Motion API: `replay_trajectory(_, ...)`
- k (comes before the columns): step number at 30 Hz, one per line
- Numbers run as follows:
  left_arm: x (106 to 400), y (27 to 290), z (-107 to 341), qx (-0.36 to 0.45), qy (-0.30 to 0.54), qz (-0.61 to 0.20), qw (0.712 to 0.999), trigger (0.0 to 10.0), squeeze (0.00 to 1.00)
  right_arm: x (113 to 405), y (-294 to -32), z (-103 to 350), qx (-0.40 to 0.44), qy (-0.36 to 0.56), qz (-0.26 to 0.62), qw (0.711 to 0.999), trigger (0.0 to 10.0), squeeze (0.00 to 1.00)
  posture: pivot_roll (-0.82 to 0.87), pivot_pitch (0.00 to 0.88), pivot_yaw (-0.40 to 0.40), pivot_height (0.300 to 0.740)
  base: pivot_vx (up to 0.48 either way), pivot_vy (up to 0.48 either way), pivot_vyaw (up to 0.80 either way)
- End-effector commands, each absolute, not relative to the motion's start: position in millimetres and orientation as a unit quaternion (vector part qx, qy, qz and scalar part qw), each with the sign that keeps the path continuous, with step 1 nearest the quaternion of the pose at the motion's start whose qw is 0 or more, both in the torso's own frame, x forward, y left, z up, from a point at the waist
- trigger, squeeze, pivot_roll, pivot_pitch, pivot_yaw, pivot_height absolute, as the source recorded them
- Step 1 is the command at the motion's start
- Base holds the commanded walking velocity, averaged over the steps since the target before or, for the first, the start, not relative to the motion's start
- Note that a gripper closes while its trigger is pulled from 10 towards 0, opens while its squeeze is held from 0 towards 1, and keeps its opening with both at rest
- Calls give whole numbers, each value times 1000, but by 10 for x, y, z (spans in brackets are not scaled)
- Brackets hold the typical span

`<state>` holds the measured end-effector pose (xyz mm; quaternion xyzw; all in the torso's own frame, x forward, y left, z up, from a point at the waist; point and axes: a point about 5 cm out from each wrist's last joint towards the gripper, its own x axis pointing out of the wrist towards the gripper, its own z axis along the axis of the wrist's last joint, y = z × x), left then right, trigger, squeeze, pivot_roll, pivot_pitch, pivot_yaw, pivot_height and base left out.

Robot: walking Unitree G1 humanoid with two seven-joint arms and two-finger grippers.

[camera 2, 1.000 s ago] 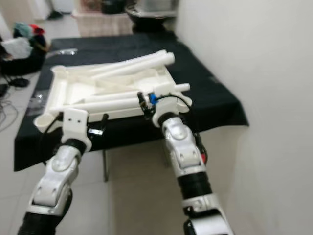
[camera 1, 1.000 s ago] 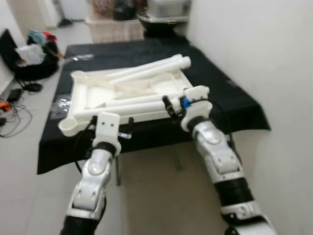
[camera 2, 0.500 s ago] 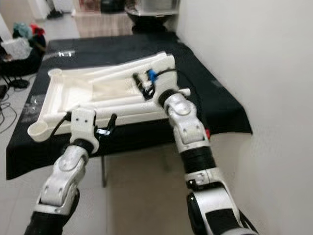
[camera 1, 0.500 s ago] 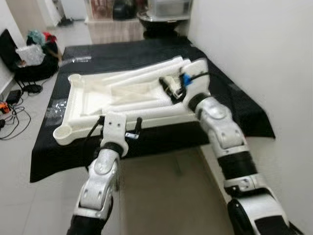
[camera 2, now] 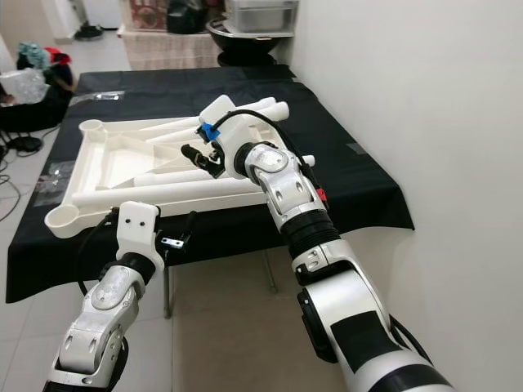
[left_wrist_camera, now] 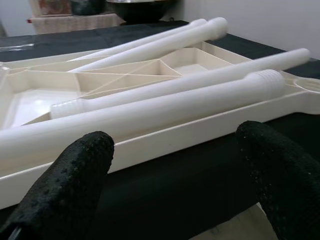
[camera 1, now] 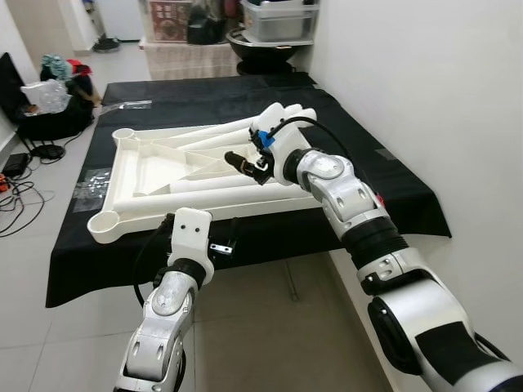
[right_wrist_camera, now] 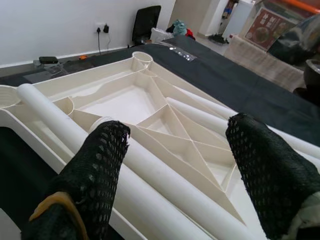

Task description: Building children table

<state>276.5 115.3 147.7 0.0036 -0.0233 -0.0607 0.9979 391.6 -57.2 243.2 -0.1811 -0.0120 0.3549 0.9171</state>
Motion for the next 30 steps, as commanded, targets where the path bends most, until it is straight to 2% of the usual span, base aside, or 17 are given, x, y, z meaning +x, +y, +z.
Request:
replay_trajectory(1,2760,1172,1508,4,-26,-53,998,10000,0,3922,-555,2537,-154,-38,353,922,10000,0,1,0,-84,740,0,0,0)
replay_trajectory(4,2798,1205,1642,6,-45,-39,998,10000,0,3889,-692,2530,-69,-75,294,950,10000,0,-7,0,-76,740,0,0,0)
replay_trajectory(6,2801,1205,1689,4,-53,-39,998,10000,0,3887,-813,2451,-52,-79,256,962,10000,0,-7,0,-75,740,0,0,0)
replay_trajectory(9,2801,1202,1700,2,-56,-40,998,10000,0,3888,-859,2416,-49,-78,242,966,10000,0,-8,0,-71,740,0,0,0)
replay_trajectory(11,2804,1205,1696,5,-53,-37,998,10000,0,3868,-1015,2295,-28,-71,201,977,10000,0,-9,0,-64,740,0,294,0)
replay_trajectory(17,2810,1208,1692,4,-49,-37,998,10000,0,3822,-1149,2210,-7,-71,169,983,10000,0,-10,0,-60,740,0,415,0)
replay_trajectory(26,2816,1207,1710,6,-47,-38,998,10000,0,3719,-1111,2160,2,-76,167,983,10000,0,-8,0,-54,740,0,480,0)
replay_trajectory(30,2818,1214,1731,10,-51,-34,998,10000,0,3702,-1103,2160,3,-78,165,983,10000,0,-7,0,-53,740,0,0,0)
